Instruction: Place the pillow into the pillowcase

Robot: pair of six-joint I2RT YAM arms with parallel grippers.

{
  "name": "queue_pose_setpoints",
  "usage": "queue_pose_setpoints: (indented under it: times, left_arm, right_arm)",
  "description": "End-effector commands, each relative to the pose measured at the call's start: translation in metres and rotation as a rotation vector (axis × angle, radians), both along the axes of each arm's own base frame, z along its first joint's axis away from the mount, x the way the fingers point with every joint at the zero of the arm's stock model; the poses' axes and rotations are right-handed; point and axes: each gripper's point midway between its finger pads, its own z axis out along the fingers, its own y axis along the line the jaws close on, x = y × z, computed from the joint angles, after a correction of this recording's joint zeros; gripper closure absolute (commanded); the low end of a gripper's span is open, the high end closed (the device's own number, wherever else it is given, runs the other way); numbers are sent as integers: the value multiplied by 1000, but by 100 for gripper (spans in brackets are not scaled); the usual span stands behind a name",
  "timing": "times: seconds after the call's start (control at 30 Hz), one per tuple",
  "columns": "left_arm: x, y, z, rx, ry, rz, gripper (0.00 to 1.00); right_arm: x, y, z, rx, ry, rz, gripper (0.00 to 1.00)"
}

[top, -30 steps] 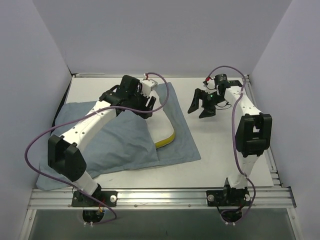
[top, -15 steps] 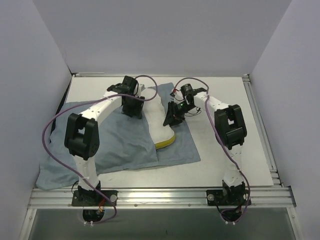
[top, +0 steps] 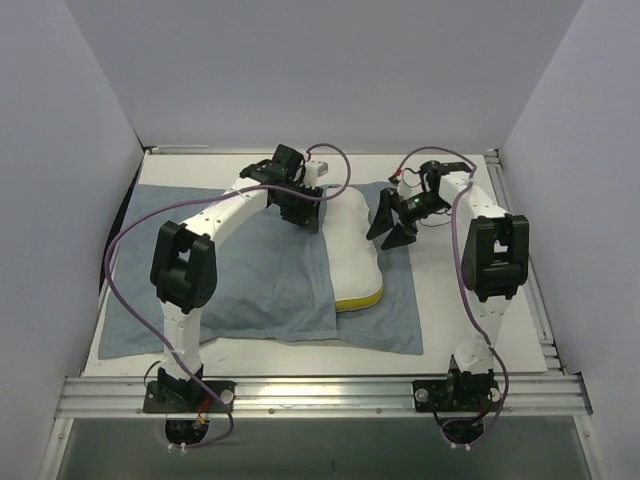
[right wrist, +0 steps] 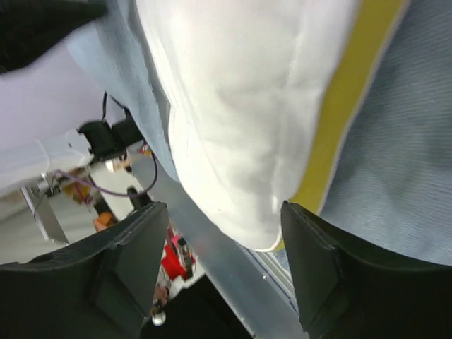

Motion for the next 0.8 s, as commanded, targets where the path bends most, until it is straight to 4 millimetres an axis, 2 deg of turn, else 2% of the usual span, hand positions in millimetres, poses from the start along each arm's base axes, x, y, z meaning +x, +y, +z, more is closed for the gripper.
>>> queue_pose_setpoints:
  times: [0.0, 0.03, 0.07, 0.1, 0.13, 0.17, 0.2, 0.23, 0.27, 0.3, 0.4, 0.47, 0.53, 0.6, 0.63, 0.7, 0.73, 0.77]
  left_arm:
    - [25, -16, 68, -81, -204, -21, 39]
    - [32, -17, 77, -75, -240, -12, 36]
    - [40, -16, 69, -47, -240, 5, 36]
    - [44, -19, 66, -33, -246, 13, 34]
    - [49, -20, 62, -15, -249, 27, 34]
    - [56, -24, 71, -17, -269, 31, 34]
    - [63, -25, 51, 14, -241, 38, 34]
    - [66, -28, 48, 24, -239, 40, 34]
    - [69, -28, 29, 53, -206, 41, 34]
    - [75, -28, 30, 64, -220, 54, 34]
    - [77, -30, 10, 80, -193, 42, 37]
    - [77, -29, -1, 97, -178, 37, 39]
    - [77, -25, -11, 120, -166, 44, 42]
    - [77, -27, -17, 116, -155, 37, 54]
    - [76, -37, -10, 70, -155, 4, 62]
    - [70, -58, 1, -4, -156, -70, 87]
    - [69, -68, 9, -32, -172, -96, 90]
    - [66, -87, 28, -110, -193, -152, 92]
  right_arm:
    - [18, -20, 16, -41, -23, -78, 32]
    - [40, -21, 14, -55, -63, -149, 30]
    - [52, -24, 12, -75, -84, -184, 29]
    - [60, -22, 11, -76, -97, -199, 28]
    - [67, -20, 0, -87, -78, -209, 28]
    - [71, -18, -3, -91, -80, -203, 29]
    - [74, -14, -6, -96, -82, -195, 29]
    - [74, -12, -17, -104, -56, -192, 29]
    - [77, -8, -21, -100, -57, -199, 29]
    - [75, 0, -24, -92, -48, -188, 30]
    - [68, 12, -34, -66, -19, -181, 31]
    - [57, 20, -43, -57, 9, -163, 35]
    - [46, 23, -48, -47, 40, -150, 49]
    - [42, 23, -50, -44, 48, -148, 62]
    - [40, 23, -50, -46, 44, -144, 71]
    - [37, 23, -52, -44, 47, -139, 85]
    - [38, 23, -52, -41, 48, -139, 94]
    - [40, 25, -51, -29, 50, -139, 98]
